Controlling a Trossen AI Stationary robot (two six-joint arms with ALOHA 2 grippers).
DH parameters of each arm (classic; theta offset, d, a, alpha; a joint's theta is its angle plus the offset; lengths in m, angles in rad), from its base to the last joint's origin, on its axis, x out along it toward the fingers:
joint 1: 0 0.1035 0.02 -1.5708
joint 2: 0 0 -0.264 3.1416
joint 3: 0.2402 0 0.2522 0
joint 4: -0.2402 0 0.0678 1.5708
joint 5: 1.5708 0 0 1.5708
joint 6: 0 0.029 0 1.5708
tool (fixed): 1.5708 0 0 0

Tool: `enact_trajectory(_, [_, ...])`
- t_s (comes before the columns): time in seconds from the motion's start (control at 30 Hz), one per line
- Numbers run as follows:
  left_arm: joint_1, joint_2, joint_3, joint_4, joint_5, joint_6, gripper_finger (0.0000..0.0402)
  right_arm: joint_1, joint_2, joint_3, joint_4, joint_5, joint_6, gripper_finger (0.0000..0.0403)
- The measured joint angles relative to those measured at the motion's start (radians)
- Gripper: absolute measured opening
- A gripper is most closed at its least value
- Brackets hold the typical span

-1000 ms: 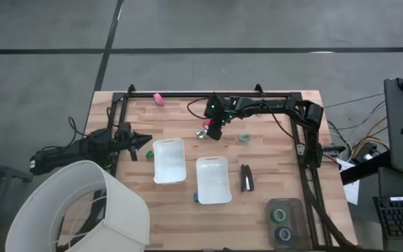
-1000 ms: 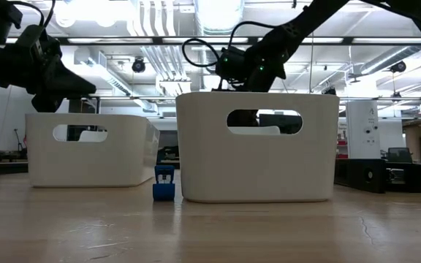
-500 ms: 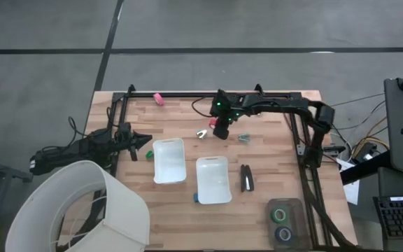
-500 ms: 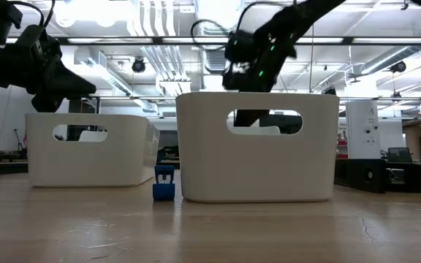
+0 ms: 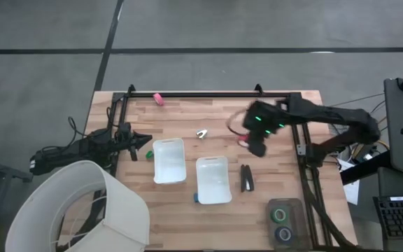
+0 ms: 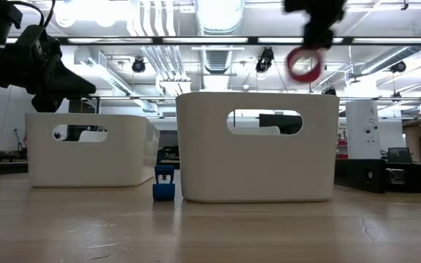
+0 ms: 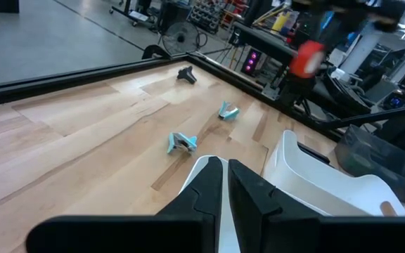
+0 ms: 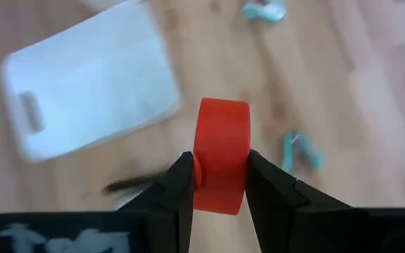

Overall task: Pick and place Stapler, Stapler remover, tape
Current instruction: Put the red tape into the black bin

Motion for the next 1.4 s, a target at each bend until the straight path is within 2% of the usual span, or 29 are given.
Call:
enact_trajectory(0.2, [0.000, 0.000, 0.000, 0.000, 0.000, 0.000, 0.0028, 0.221, -0.192, -0.065, -0.065, 0.012, 0.290, 0.0102])
enact_trajectory(0.37, [0.000, 0.000, 0.000, 0.000, 0.000, 0.000, 0.0028, 0.437, -0.278, -0.126, -0.105, 0.107, 0.557, 0.0102])
enact_trajectory(0.6, [0.000, 0.000, 0.000, 0.000, 0.000, 0.000, 0.0028, 0.729, -0.275, -0.230, -0.095, 0.100, 0.830, 0.0102])
enact_trajectory(0.77, [0.000, 0.000, 0.000, 0.000, 0.000, 0.000, 0.0028, 0.875, -0.229, -0.318, 0.010, 0.014, 0.973, 0.0102])
enact_trajectory(0.93, [0.000, 0.000, 0.000, 0.000, 0.000, 0.000, 0.0028, 0.940, -0.177, -0.390, 0.278, -0.068, 1.059, 0.0102])
enact_trajectory(1.0, [0.000, 0.000, 0.000, 0.000, 0.000, 0.000, 0.0028, 0.946, -0.156, -0.409, 0.335, -0.079, 1.056, 0.0102])
enact_trajectory(1.17, [0.000, 0.000, 0.000, 0.000, 0.000, 0.000, 0.0028, 0.947, -0.106, -0.434, 0.310, -0.101, 1.069, 0.0102])
enact_trajectory(1.4, [0.000, 0.000, 0.000, 0.000, 0.000, 0.000, 0.0028, 0.947, -0.071, -0.477, 0.373, -0.142, 1.073, 0.0102])
